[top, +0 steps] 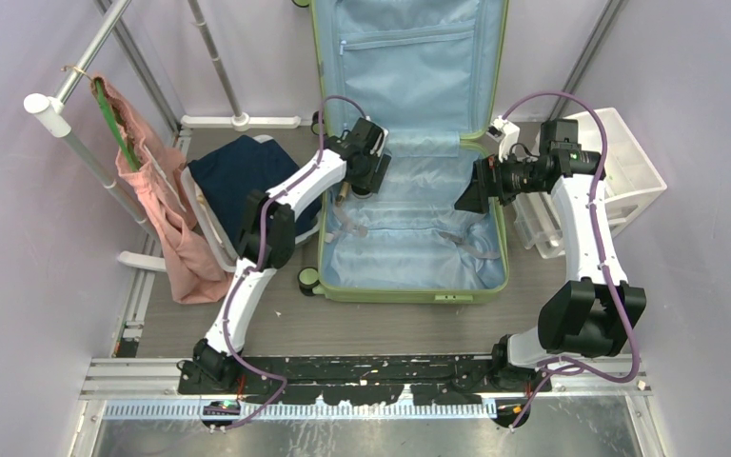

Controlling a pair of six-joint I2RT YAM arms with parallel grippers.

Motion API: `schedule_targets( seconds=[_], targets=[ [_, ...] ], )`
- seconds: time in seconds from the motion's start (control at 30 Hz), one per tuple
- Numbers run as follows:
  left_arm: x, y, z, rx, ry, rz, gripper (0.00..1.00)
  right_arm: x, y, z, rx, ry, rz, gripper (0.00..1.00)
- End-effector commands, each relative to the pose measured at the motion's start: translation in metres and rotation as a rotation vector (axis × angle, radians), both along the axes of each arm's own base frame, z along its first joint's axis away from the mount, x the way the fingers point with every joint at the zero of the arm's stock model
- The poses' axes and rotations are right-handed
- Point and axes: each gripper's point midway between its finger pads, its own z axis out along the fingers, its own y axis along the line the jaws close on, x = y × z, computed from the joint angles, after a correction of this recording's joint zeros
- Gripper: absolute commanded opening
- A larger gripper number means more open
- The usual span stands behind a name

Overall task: Open, take out, and arrange the luggage
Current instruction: Place the storage box at the center of the board, then pick up the personal item from the luggage.

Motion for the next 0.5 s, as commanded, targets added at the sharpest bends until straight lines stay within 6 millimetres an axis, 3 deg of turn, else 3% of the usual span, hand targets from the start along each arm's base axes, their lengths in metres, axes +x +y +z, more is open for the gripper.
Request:
schedule_targets(
  seconds=[0.0, 0.23, 0.47],
  targets=[
    [0.0096, -0.0104, 0.0092, -0.069, -0.021, 0.007, 0.7, 0.0024, 0.0016, 0.0136, 0.001, -0.06, -0.001, 0.98],
    [0.0118, -0.0077, 0.0046, -0.053, -0.024, 0.015, 0.81, 0.0014, 0.002, 0.014, 0.004, -0.057, -0.002, 0.98],
    [0.0147, -0.0052, 0.0029, -0.042, -0.033, 0.034, 0.79, 0.0014, 0.0029, 0.015, 0.011, -0.057, 0.0, 0.98]
  ],
)
